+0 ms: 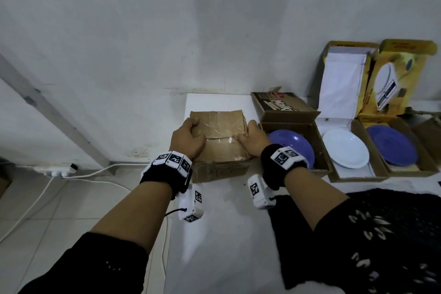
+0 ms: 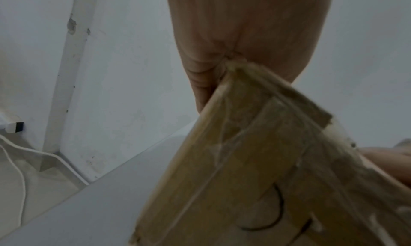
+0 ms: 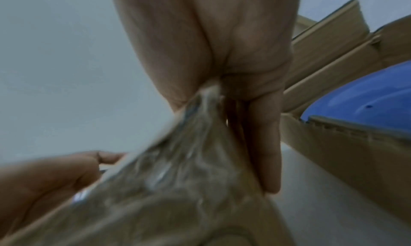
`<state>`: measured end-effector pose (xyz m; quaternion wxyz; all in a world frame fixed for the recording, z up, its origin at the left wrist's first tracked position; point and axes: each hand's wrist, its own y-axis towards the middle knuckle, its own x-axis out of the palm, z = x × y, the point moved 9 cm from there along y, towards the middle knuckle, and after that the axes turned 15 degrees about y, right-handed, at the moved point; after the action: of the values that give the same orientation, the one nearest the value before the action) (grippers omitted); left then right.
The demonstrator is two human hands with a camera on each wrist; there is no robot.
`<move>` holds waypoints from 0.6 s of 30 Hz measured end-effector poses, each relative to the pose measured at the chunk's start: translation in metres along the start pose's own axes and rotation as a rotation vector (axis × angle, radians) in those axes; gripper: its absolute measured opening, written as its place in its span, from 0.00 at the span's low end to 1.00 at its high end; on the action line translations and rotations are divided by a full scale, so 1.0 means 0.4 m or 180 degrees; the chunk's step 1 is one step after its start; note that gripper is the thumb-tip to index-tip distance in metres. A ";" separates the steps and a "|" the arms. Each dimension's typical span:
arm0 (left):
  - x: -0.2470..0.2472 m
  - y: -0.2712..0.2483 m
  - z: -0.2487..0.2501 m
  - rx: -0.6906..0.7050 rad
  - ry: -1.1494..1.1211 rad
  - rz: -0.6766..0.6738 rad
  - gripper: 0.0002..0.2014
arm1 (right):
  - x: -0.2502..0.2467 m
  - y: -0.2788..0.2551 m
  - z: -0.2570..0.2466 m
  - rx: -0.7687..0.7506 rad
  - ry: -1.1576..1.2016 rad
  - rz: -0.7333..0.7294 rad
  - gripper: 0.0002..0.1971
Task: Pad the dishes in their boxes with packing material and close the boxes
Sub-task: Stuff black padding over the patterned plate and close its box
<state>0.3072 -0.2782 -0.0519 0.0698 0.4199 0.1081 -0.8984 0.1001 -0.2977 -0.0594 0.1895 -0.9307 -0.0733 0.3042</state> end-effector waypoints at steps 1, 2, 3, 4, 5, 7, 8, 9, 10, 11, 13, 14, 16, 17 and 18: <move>0.000 0.002 -0.001 -0.0020 -0.0017 -0.0016 0.22 | -0.005 0.007 0.004 0.0077 -0.0028 -0.0134 0.15; -0.002 0.003 -0.001 -0.0043 -0.0040 -0.0028 0.22 | -0.009 0.014 0.006 0.0165 -0.0058 -0.0219 0.14; -0.003 0.005 0.000 -0.0064 -0.0072 -0.0027 0.22 | -0.009 0.020 0.005 0.0239 -0.0104 -0.0262 0.16; -0.003 0.004 0.001 -0.0086 -0.0091 -0.0025 0.22 | -0.005 0.021 0.001 0.0295 -0.0163 -0.0273 0.22; -0.003 0.002 0.002 -0.0091 -0.0088 -0.0022 0.23 | 0.002 0.019 -0.003 0.0338 -0.0182 -0.0225 0.30; -0.003 -0.002 0.008 -0.0015 -0.0010 -0.0004 0.26 | 0.014 0.007 -0.017 0.0252 -0.0256 0.0043 0.41; -0.004 -0.004 0.011 0.0039 0.0053 0.0001 0.27 | 0.019 0.000 -0.021 0.0172 -0.0306 0.0168 0.42; -0.004 -0.004 0.010 0.0069 0.0104 0.0000 0.27 | 0.022 -0.004 -0.020 0.0107 -0.0315 0.0253 0.41; -0.005 -0.002 0.009 0.0073 0.0123 -0.0009 0.27 | 0.022 -0.005 -0.016 0.0062 -0.0282 0.0291 0.38; -0.005 0.001 0.005 0.0057 0.0110 -0.0031 0.27 | 0.020 -0.002 -0.009 0.0044 -0.0225 0.0267 0.34; -0.005 0.006 0.000 0.0020 0.0048 -0.0119 0.26 | 0.013 0.008 0.001 0.0038 -0.0101 0.0115 0.29; -0.006 0.008 0.000 0.0010 0.0030 -0.0162 0.26 | 0.008 0.014 0.003 0.0039 -0.0061 0.0041 0.26; -0.004 0.014 -0.004 -0.0017 0.0039 -0.0217 0.26 | 0.000 0.020 0.008 0.0057 -0.0003 -0.0081 0.19; -0.002 0.015 -0.005 -0.0029 0.0056 -0.0238 0.26 | -0.002 0.022 0.013 0.0077 0.0046 -0.0135 0.15; 0.000 0.014 -0.004 -0.0038 0.0073 -0.0255 0.26 | -0.003 0.024 0.015 0.0100 0.0098 -0.0173 0.13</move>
<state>0.3096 -0.2834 -0.0535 0.0351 0.4251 0.1309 -0.8950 0.0959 -0.3049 -0.0670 0.2134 -0.9299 -0.0908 0.2856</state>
